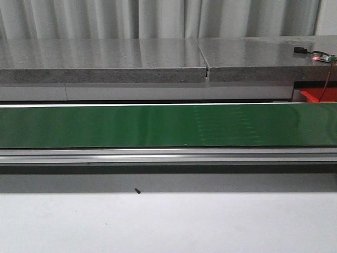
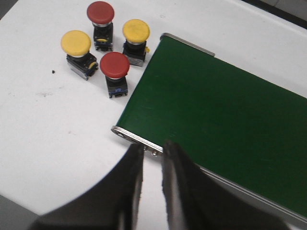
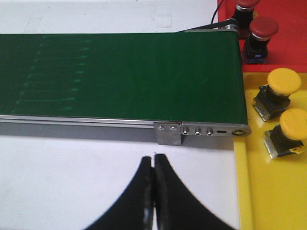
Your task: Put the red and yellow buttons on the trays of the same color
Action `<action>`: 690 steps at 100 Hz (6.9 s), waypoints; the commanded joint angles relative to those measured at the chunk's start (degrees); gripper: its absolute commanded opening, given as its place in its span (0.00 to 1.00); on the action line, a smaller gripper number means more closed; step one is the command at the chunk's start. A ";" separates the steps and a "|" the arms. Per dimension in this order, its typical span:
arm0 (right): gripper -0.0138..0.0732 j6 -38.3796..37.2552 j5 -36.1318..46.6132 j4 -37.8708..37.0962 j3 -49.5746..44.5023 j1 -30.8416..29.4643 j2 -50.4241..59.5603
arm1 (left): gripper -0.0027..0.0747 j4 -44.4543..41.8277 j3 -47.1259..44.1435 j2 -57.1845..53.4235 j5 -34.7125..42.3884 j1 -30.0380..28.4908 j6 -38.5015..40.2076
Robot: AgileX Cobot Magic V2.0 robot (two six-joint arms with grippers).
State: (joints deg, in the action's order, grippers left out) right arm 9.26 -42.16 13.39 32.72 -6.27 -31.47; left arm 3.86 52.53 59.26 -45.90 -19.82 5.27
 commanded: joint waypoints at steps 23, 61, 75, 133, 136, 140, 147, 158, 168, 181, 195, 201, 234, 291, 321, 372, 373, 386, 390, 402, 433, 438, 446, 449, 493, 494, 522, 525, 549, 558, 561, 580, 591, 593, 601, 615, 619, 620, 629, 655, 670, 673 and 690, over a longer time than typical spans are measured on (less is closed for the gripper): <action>0.08 0.44 3.08 0.97 1.43 0.09 -0.06 | 0.76 1.16 5.45 7.23 3.98 -3.54 0.53; 0.08 0.44 3.08 0.97 1.43 0.09 -0.06 | 0.70 0.81 17.85 26.08 -4.88 -4.22 1.92; 0.08 0.44 3.08 0.97 1.43 0.09 -0.06 | 0.70 0.26 22.43 31.60 -6.59 -4.22 1.92; 0.08 0.44 3.08 0.97 1.43 0.09 -0.06 | 0.67 -0.67 33.12 46.93 -7.67 -4.22 1.92; 0.08 0.44 3.08 0.97 1.43 0.09 -0.06 | 0.67 -0.67 33.23 47.63 -7.67 -4.22 1.92; 0.08 0.44 3.08 0.97 1.43 0.09 -0.06 | 0.67 -0.67 33.38 48.07 -7.67 -4.22 1.92; 0.08 0.44 3.08 0.97 1.43 0.09 -0.06 | 0.67 -0.67 33.49 49.05 -6.80 -4.22 1.92; 0.08 0.44 3.08 0.97 1.43 0.09 -0.06 | 0.67 -0.67 33.49 49.88 -5.41 -4.22 1.92; 0.08 0.44 3.08 0.97 1.43 0.09 -0.06 | 0.67 -0.56 33.49 50.13 -4.70 -4.22 1.92; 0.08 0.44 3.08 0.97 1.43 0.09 -0.06 | 0.57 -0.56 33.49 50.13 -3.81 -4.22 1.92; 0.08 0.44 3.08 0.97 1.43 0.09 -0.06 | 0.41 0.35 33.49 50.13 -3.81 -4.22 1.92; 0.08 0.44 3.08 0.97 1.43 0.09 -0.06 | 0.36 0.83 33.49 50.13 -3.81 -4.22 1.92; 0.08 0.44 3.08 0.97 1.43 0.09 -0.06 | 0.32 0.97 33.49 48.71 -4.65 -4.22 1.92; 0.08 0.44 3.08 0.97 1.43 0.09 -0.06 | 0.32 0.77 32.84 34.96 -8.94 -4.12 0.84; 0.08 0.44 3.08 0.97 1.43 0.09 -0.06 | 0.32 0.77 25.04 29.03 -6.98 0.59 0.84; 0.08 0.44 3.08 0.97 1.43 0.09 -0.06 | 0.32 1.27 20.16 28.79 -4.53 4.23 0.77; 0.08 0.44 3.08 0.97 1.43 0.09 -0.06 | 0.32 1.27 20.16 28.79 -4.53 4.23 0.77; 0.08 0.44 3.08 0.97 1.43 0.09 -0.06 | 0.40 1.27 20.03 28.79 -4.63 4.23 -1.30; 0.08 0.44 3.08 0.97 1.43 0.09 -0.06 | 0.47 1.27 20.03 28.79 -4.63 4.23 -1.30; 0.08 0.44 3.08 0.97 1.43 0.09 -0.06 | 0.63 1.59 20.03 28.79 -4.39 4.23 -1.30; 0.08 0.44 3.08 0.97 1.43 0.09 -0.06 | 0.64 5.82 20.19 27.60 -3.08 4.23 -1.68; 0.08 0.44 3.08 0.97 1.43 0.09 -0.06 | 0.64 6.55 20.65 27.08 -3.08 4.23 -2.01; 0.08 0.44 3.08 0.97 1.43 0.09 -0.06 | 0.64 7.93 21.90 26.43 -3.08 4.23 -2.65; 0.08 0.44 3.08 0.97 1.43 0.09 -0.06 | 0.64 7.99 22.44 26.16 -3.44 4.23 -2.65; 0.08 0.44 3.08 0.97 1.43 0.09 -0.06 | 0.64 7.74 27.96 26.26 -9.63 -1.94 -6.88; 0.08 0.44 3.08 0.97 1.43 0.09 -0.06 | 0.64 7.74 27.96 26.26 -9.63 -2.26 -7.19; 0.08 0.44 3.08 0.97 1.43 0.09 -0.06 | 0.63 7.22 27.96 28.98 -10.63 -5.93 -8.15; 0.08 0.44 3.08 0.97 1.43 0.09 -0.06 | 0.63 7.22 27.96 29.54 -10.63 -5.93 -8.27; 0.08 0.44 3.08 0.97 1.43 0.09 -0.06 | 0.63 2.92 29.09 34.66 -11.62 -5.93 -9.10; 0.08 0.44 3.08 0.97 1.43 0.09 -0.06 | 0.63 2.20 30.20 36.50 -11.88 -6.70 -9.10; 0.08 0.44 3.08 0.97 1.43 0.09 -0.06 | 0.63 2.33 30.41 37.22 -11.88 -7.11 -8.99; 0.08 0.44 3.08 0.97 1.43 0.09 -0.06 | 0.63 1.77 30.82 40.47 -10.70 -8.55 -8.72; 0.08 0.44 3.08 0.97 1.43 0.09 -0.06 | 0.63 1.21 31.40 42.27 -10.49 -9.66 -8.72; 0.08 0.44 3.08 0.97 1.43 0.09 -0.06 | 0.63 1.21 31.49 42.70 -10.49 -9.88 -8.72; 0.08 0.44 3.08 0.97 1.43 0.09 -0.06 | 0.63 1.04 31.52 43.94 -9.54 -10.43 -8.72; 0.08 0.44 3.08 0.97 1.43 0.09 -0.06 | 0.63 1.45 31.52 45.88 -6.00 -10.55 -8.72; 0.08 0.44 3.08 0.97 1.43 0.09 -0.06 | 0.63 1.45 31.52 46.39 -5.09 -10.55 -8.72; 0.08 0.44 3.08 0.97 1.43 0.09 -0.06 | 0.63 1.45 31.52 46.63 -4.74 -10.55 -8.72; 0.08 0.44 3.08 0.97 1.43 0.09 -0.06 | 0.63 1.34 31.83 47.94 -2.57 -10.55 -8.72; 0.08 0.44 3.06 0.97 1.43 0.09 -0.06 | 0.63 1.76 32.53 51.20 3.31 -10.80 -8.72; 0.08 0.44 3.06 0.97 1.43 0.09 -0.06 | 0.63 1.76 32.53 52.62 6.40 -10.80 -8.72; 0.08 0.44 3.06 0.97 1.43 0.09 -0.06 | 0.63 1.76 32.53 52.75 6.94 -10.80 -8.72; 0.08 0.44 3.06 0.97 1.43 0.09 -0.06 | 0.55 1.76 32.53 52.99 8.28 -10.80 -8.93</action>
State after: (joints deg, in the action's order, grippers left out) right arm 9.26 -42.31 13.46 32.72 -6.27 -31.47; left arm 4.79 83.21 115.43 -40.50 -30.36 -3.74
